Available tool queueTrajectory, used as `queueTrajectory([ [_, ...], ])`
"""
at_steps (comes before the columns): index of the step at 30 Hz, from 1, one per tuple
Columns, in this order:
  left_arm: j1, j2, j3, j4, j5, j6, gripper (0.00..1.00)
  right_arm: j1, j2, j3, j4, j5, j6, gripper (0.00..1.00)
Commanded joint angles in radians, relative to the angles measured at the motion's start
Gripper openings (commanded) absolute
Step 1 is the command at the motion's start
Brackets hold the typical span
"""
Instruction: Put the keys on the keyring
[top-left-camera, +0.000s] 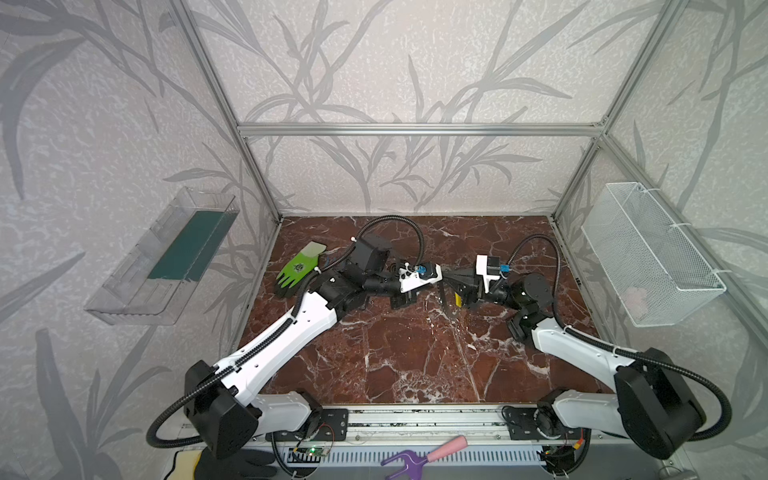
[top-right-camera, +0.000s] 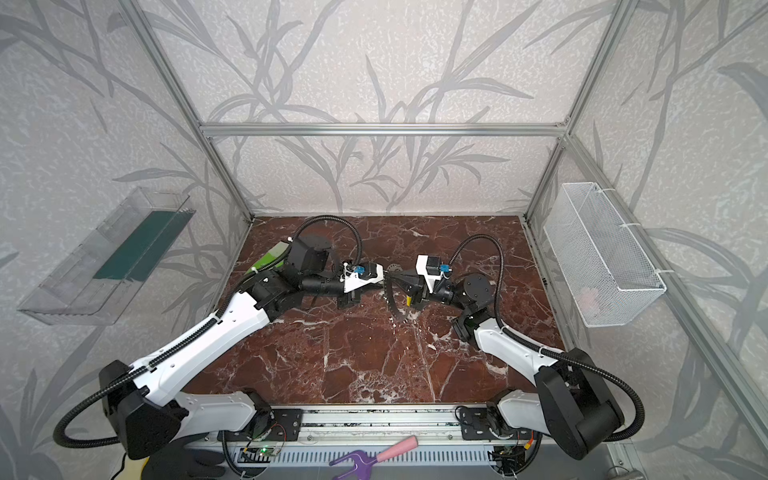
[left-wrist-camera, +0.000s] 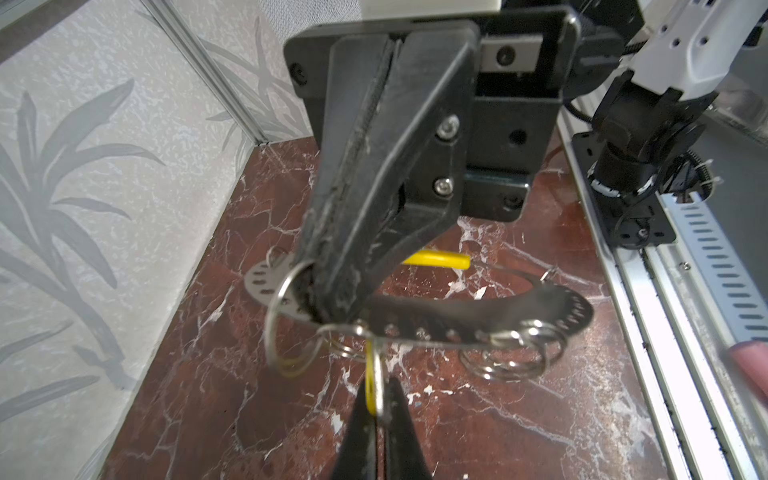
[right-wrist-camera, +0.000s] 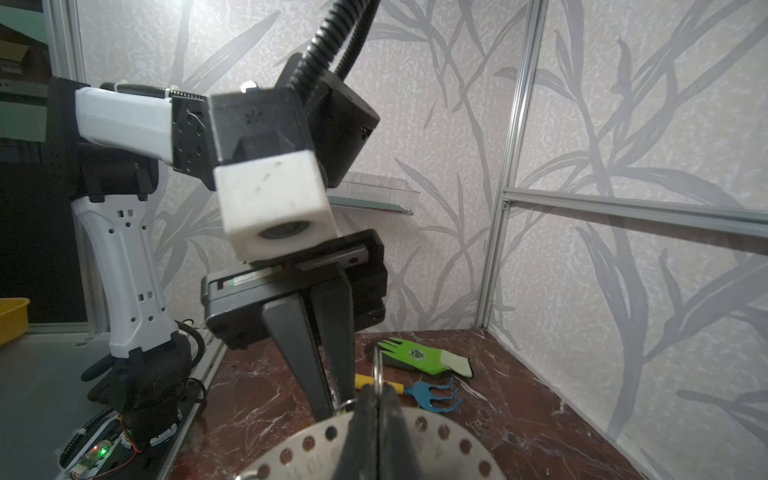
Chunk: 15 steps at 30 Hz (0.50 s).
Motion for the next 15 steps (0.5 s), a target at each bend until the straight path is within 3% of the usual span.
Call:
queueTrajectory([
  [1, -0.009, -0.028, 0.06, -0.113, -0.035, 0.081, 0.0, -0.012, -0.042, -0.004, -0.062, -0.003, -0.054, 0.0],
  [15, -0.009, 0.005, 0.146, -0.25, -0.135, 0.166, 0.0, -0.03, -0.078, -0.024, -0.134, -0.017, -0.088, 0.0],
])
